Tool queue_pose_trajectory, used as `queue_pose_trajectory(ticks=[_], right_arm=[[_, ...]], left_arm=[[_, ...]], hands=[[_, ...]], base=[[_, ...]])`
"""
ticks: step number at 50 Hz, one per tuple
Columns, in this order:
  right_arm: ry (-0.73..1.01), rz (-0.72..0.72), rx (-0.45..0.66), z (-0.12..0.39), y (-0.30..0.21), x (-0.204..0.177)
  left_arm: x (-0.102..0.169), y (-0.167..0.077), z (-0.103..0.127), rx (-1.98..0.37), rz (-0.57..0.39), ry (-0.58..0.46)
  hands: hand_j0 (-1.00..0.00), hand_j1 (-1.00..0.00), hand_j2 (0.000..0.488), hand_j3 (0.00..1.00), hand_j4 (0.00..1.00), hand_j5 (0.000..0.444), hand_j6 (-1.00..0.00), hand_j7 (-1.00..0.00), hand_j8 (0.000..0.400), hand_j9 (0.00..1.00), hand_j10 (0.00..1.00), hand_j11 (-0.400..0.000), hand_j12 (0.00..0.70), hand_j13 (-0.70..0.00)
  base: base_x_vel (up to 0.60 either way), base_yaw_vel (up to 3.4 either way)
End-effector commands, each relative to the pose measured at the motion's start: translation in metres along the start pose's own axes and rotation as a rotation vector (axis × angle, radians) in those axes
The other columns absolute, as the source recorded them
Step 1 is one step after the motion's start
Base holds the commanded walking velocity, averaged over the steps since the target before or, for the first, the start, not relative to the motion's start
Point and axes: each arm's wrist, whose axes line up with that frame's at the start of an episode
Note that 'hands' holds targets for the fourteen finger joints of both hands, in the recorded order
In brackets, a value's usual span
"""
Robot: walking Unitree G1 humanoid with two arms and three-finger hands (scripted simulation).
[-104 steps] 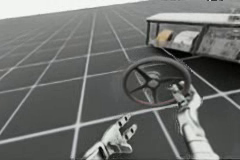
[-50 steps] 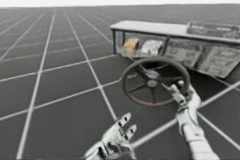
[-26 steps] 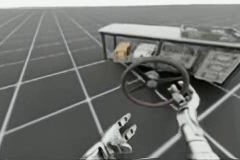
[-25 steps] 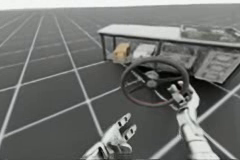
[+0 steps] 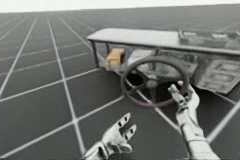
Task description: Pick up and drop off the object
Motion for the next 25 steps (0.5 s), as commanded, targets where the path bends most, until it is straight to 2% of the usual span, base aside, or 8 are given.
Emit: queue_pose_trajectory(ticks=[1,25], right_arm=[[-0.029,-0.004,0.027,0.0082,-0.0032,0.0015],[-0.029,-0.004,0.027,0.0082,-0.0032,0.0015]], left_arm=[[0.0021,-0.0047,0.0014,0.017,-0.008,0.004],[0.0021,-0.0047,0.0014,0.017,-0.008,0.004]], hands=[[0.0,0.0,0.0,1.0,1.0,0.0,0.0,0.0,0.0,1.0,1.0,-0.4,0.0,-0.7],[0.0,0.0,0.0,1.0,1.0,0.0,0.0,0.0,0.0,1.0,1.0,-0.4,0.0,-0.7]], base=[[0.6,0.0],[0.59,0.0]])
